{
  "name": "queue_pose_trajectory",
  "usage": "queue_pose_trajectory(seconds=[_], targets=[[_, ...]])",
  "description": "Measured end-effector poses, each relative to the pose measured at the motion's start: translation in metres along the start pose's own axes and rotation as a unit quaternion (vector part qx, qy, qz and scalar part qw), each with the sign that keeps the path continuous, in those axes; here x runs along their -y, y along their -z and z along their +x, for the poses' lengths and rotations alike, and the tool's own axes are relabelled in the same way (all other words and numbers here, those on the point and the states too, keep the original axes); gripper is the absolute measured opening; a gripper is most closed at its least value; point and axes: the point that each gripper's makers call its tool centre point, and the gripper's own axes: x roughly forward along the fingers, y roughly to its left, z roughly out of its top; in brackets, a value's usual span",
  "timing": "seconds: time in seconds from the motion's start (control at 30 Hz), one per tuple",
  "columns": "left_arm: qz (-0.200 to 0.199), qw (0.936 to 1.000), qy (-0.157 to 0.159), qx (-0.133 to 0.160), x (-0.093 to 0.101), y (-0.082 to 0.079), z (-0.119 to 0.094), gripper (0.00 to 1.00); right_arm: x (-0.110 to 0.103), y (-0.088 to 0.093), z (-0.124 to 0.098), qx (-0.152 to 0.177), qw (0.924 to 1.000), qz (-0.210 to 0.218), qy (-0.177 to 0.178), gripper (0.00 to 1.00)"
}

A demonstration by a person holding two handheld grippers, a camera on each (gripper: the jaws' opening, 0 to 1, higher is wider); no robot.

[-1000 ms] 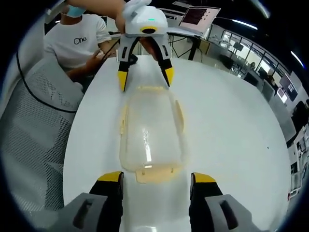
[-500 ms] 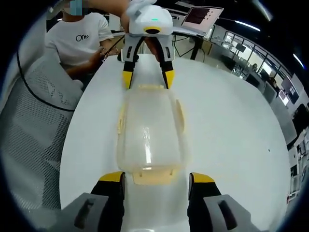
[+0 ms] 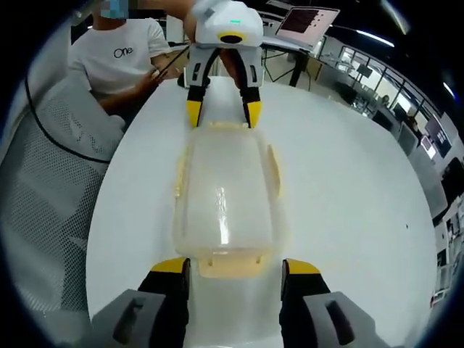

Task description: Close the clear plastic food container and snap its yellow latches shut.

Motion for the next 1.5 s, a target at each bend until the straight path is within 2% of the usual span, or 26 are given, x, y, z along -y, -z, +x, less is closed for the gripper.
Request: queue_pose_trajectory(seconds=[0.3, 0.53, 0.67, 0.77, 0.97, 1.07, 1.5], targets=[[0.006, 1.0, 0.004, 0.002, 0.0006, -0.0004, -0.0003, 0.46, -0.0005, 0.0004, 0.003, -0.004, 0.9999, -0.012, -0.007, 0.47], [0.008, 1.0, 0.004, 0.002, 0.0, -0.0001, -0.0003, 0.45, 0.0008, 0.0016, 0.0037, 0.0, 0.9998, -0.002, -0.02, 0.48], [0.011, 0.9999, 0.006, 0.002, 0.0006, 0.0001, -0.0004, 0.44, -0.0057, 0.0025, 0.0043, 0.0, 0.9991, 0.002, -0.042, 0.42], [0.013, 0.9999, 0.006, 0.003, 0.0001, 0.0003, -0.001, 0.39, -0.0048, 0.0036, 0.0048, -0.001, 0.999, 0.005, -0.044, 0.41], [0.012, 0.9999, 0.005, 0.003, -0.0002, 0.0008, -0.0011, 0.39, -0.0052, 0.0029, 0.0049, -0.001, 0.9987, 0.0, -0.05, 0.41], [0.011, 0.9999, 0.005, 0.001, 0.0007, 0.0005, -0.0011, 0.39, -0.0042, 0.0034, 0.005, -0.005, 0.9987, -0.003, -0.051, 0.37], [0.012, 0.9999, 0.003, -0.005, 0.0018, 0.0007, -0.0003, 0.39, -0.0061, 0.0028, 0.0057, -0.02, 0.9986, -0.005, -0.049, 0.37]])
